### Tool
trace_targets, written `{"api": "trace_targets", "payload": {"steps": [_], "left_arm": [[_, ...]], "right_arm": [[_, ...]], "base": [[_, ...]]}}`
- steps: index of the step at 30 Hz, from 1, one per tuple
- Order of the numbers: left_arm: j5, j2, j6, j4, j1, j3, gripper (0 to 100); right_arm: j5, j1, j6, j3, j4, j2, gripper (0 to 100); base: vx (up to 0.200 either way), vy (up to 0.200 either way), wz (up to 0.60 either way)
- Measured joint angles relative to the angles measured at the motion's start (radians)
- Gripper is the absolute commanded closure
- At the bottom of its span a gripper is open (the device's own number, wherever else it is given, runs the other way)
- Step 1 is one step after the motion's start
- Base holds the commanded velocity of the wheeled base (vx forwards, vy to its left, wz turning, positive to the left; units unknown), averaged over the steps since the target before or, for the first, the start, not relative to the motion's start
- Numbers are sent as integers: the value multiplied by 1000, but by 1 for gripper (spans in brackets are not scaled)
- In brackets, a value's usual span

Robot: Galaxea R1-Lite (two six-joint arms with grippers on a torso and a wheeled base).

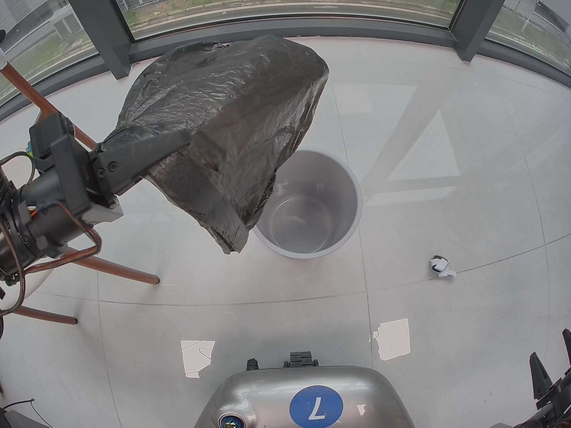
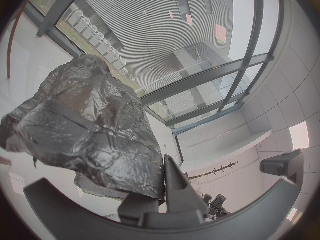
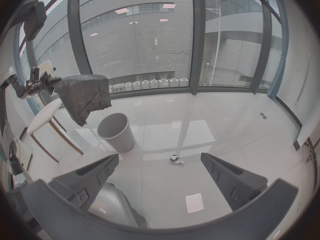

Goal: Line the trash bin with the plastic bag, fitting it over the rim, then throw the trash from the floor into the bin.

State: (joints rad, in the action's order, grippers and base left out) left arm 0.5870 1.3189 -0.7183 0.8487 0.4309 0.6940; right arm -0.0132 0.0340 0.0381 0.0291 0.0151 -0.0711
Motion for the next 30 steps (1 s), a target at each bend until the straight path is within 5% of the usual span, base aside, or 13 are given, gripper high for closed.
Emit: {"api": "trace_targets", "payload": {"steps": [6, 17, 30], "left_arm": [[-27, 33, 5, -69, 28, 29, 100], [-163, 107, 11, -195, 137, 172, 100], [-313, 171, 13, -415, 187, 371, 100]], "right_arm": [[-10, 3, 112, 129, 14, -108, 0], [205, 118, 205, 363, 51, -540, 0], [260, 222, 81, 458, 458, -984, 0]], "base": [[0, 0, 0], [0, 0, 0], [0, 0, 0]]}}
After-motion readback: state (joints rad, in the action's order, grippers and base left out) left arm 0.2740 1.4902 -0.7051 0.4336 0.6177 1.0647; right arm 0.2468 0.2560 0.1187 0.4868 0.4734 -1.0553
